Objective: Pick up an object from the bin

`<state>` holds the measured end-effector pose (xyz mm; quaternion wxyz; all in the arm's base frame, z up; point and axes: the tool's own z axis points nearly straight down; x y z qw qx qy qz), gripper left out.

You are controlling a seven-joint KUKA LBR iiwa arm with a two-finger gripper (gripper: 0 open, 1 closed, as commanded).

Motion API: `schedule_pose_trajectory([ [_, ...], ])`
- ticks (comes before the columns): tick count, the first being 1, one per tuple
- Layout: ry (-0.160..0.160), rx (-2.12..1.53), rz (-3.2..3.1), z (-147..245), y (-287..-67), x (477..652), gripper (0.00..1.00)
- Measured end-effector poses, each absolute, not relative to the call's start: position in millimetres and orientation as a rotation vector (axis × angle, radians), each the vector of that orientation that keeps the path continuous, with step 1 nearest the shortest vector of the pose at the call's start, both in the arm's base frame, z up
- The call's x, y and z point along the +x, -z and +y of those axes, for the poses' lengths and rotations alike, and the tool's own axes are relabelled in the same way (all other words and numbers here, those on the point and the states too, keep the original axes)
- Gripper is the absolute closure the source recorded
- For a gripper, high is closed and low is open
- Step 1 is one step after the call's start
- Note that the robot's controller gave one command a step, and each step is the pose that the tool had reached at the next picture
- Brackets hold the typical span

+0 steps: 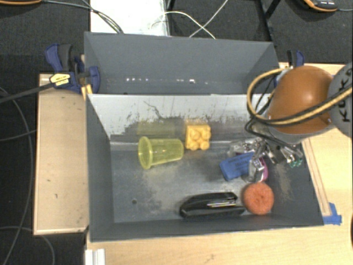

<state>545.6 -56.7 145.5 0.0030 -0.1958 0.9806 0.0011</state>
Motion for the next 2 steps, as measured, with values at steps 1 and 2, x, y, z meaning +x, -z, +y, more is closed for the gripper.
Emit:
schedule_pose_trajectory([
  [1,-0.002,-0.610,3.071,-56,-161,546.4,1.00],
  [2,-0.006,-0.608,3.077,-56,-172,545.3,1.00],
])
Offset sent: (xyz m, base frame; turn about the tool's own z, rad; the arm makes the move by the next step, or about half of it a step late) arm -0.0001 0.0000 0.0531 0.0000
